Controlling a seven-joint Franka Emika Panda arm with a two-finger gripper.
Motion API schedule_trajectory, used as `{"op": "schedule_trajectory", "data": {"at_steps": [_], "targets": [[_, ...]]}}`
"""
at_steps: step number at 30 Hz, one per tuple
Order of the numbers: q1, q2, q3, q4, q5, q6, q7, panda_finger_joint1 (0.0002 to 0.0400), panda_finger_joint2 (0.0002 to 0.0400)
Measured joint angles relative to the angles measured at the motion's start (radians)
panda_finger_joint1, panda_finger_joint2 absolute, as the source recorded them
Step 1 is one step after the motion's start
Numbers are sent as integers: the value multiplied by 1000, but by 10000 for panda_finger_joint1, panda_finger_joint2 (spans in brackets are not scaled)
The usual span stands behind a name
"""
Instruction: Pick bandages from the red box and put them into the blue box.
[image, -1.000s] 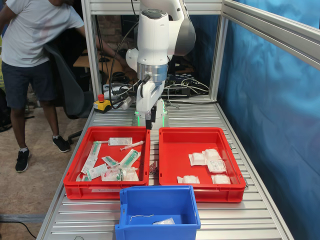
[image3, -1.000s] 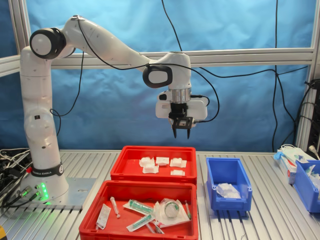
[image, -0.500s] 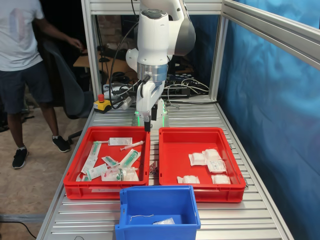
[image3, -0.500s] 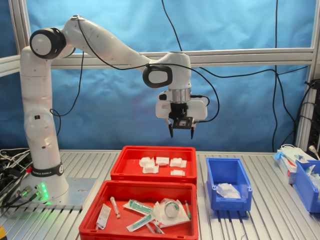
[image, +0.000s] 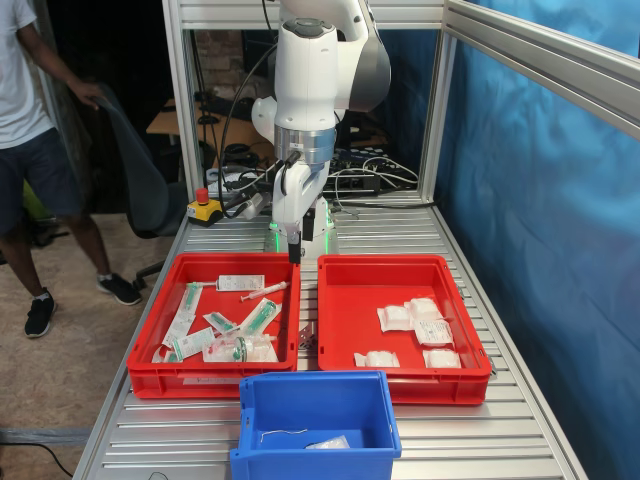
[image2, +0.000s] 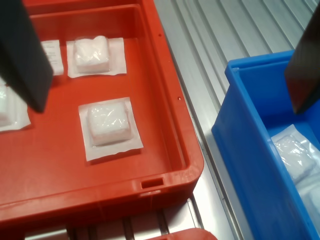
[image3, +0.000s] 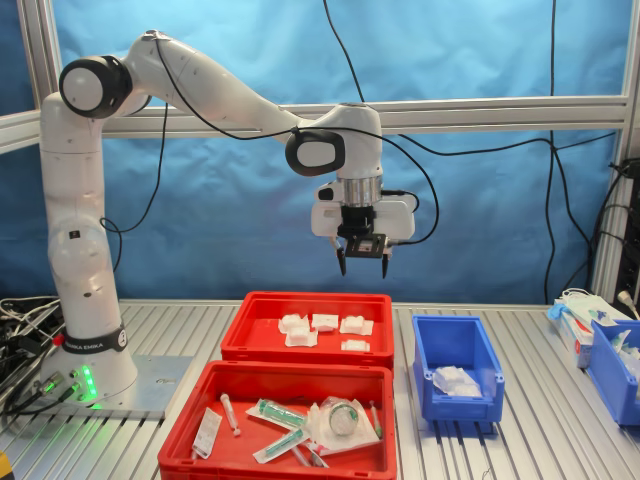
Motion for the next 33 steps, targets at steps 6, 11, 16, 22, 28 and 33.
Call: {"op": "schedule_trajectory", "data": {"at_steps": [6,11,16,22,28,33], "targets": [[0,0,0,0,0,0,0,400,400],[0,0,0,0,0,0,0,400,400],[0,0,0,0,0,0,0,400,400],[0,0,0,0,0,0,0,400,400],[1,0,2,-8,0,0,0,400,400],[7,0,8,-26,0,0,0,400,400]]}}
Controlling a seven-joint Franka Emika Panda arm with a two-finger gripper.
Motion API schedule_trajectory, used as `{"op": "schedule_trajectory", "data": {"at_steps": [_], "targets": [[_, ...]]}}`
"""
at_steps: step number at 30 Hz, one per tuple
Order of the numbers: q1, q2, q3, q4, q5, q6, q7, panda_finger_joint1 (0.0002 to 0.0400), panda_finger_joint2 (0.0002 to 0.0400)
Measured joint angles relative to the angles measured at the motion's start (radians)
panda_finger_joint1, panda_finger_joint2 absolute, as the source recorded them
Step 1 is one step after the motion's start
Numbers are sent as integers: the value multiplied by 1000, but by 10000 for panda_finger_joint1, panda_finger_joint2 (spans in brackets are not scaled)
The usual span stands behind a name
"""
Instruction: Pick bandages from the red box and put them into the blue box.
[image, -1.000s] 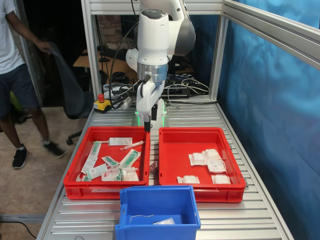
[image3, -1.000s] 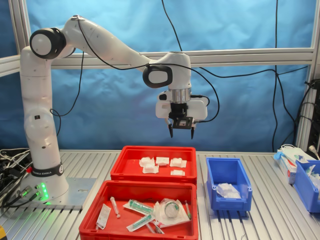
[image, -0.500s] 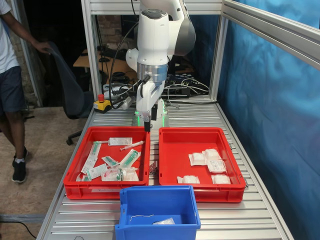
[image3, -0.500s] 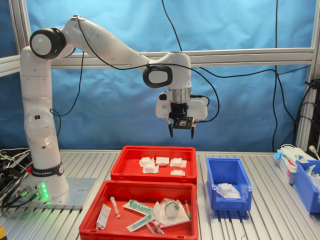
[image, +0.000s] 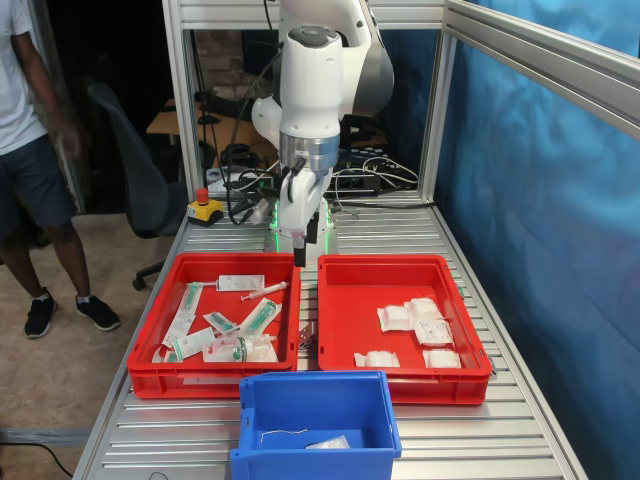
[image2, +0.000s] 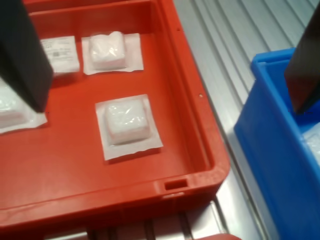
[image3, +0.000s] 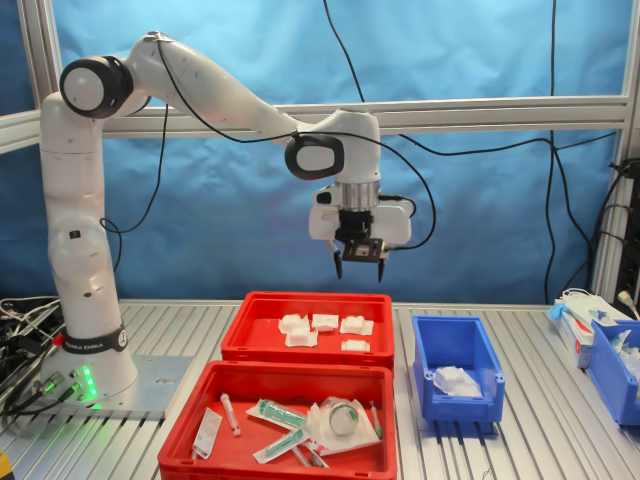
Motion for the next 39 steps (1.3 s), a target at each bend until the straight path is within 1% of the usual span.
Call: {"op": "schedule_trajectory", "data": {"at_steps": [6,14,17,18,19,20,24,26,29,30,32,35,37,39], "targets": [[16,0,13,-28,0,0,0,400,400],[65,0,49,-75,0,7,0,400,400],[97,0,68,-106,0,62,0,400,400],[97,0,68,-106,0,62,0,400,400],[102,0,71,-112,0,76,0,400,400],[112,2,76,-124,0,105,0,400,400],[129,8,84,-146,0,162,0,400,400],[140,24,90,-163,0,205,0,400,400],[147,48,92,-174,0,244,0,400,400],[147,48,92,-174,0,244,0,400,400],[151,77,92,-182,0,284,0,400,400],[152,92,92,-186,0,304,0,400,400],[152,119,92,-191,0,334,0,400,400],[152,130,92,-193,0,344,0,400,400]]}}
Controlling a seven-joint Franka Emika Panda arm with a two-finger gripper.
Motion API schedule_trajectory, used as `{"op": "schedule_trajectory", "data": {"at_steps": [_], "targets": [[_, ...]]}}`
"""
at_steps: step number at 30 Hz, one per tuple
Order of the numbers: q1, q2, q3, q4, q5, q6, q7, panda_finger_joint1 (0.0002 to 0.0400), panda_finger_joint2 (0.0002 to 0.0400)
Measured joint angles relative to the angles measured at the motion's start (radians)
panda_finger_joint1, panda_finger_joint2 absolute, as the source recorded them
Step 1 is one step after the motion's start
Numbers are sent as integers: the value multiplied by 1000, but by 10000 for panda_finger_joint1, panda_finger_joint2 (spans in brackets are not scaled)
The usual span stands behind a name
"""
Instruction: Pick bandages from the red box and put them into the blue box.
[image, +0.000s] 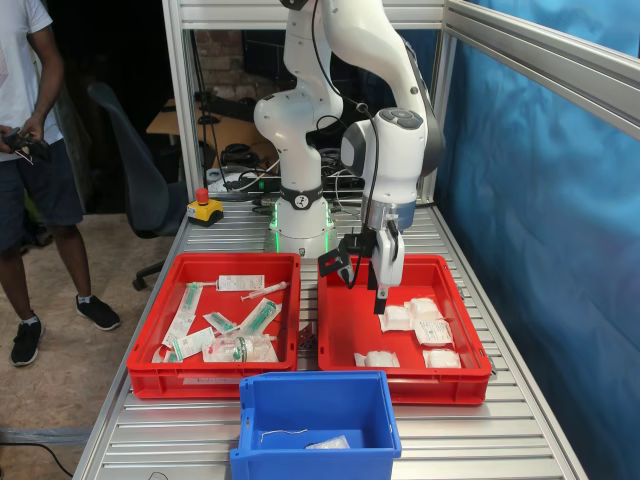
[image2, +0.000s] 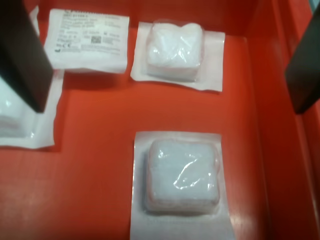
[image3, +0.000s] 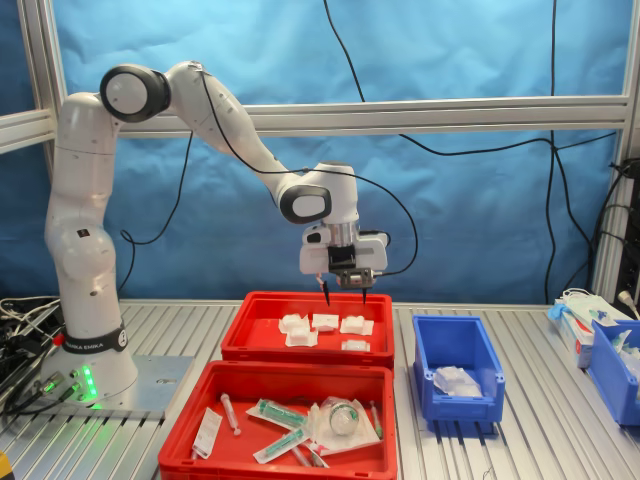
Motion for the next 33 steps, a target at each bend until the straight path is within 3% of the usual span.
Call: {"op": "schedule_trajectory", "data": {"at_steps": [33], "targets": [[0,60,-29,2,0,52,0,400,400]]}}
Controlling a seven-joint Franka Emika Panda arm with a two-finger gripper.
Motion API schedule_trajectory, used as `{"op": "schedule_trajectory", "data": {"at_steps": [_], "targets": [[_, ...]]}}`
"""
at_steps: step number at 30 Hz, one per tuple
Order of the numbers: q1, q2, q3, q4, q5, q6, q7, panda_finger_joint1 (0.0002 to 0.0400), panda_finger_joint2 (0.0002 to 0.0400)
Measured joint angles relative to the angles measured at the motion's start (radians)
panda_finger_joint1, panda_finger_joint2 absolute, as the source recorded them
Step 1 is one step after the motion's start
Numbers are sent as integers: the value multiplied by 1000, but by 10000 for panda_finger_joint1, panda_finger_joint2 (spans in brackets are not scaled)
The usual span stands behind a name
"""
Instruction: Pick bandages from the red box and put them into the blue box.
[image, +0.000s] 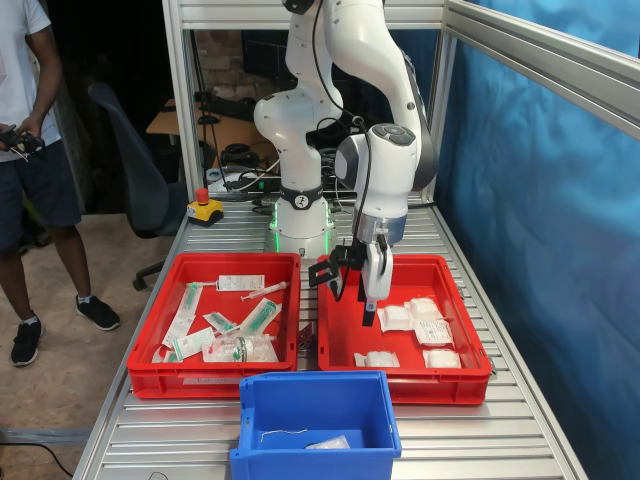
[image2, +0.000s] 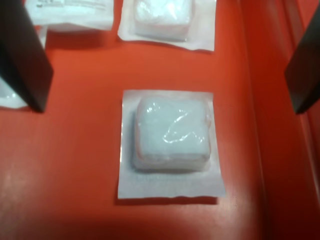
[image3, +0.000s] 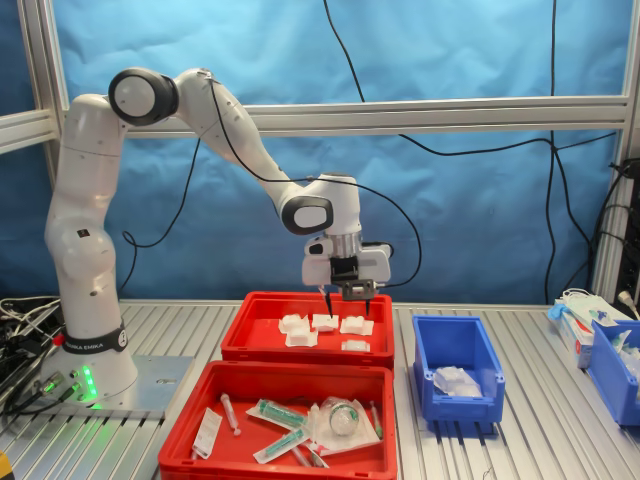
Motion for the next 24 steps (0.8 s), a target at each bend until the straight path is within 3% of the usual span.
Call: {"op": "schedule_trajectory", "data": {"at_steps": [12,24], "targets": [[0,83,-1,22,11,15,0,400,400],[0,154,-1,31,59,17,0,400,400]]}}
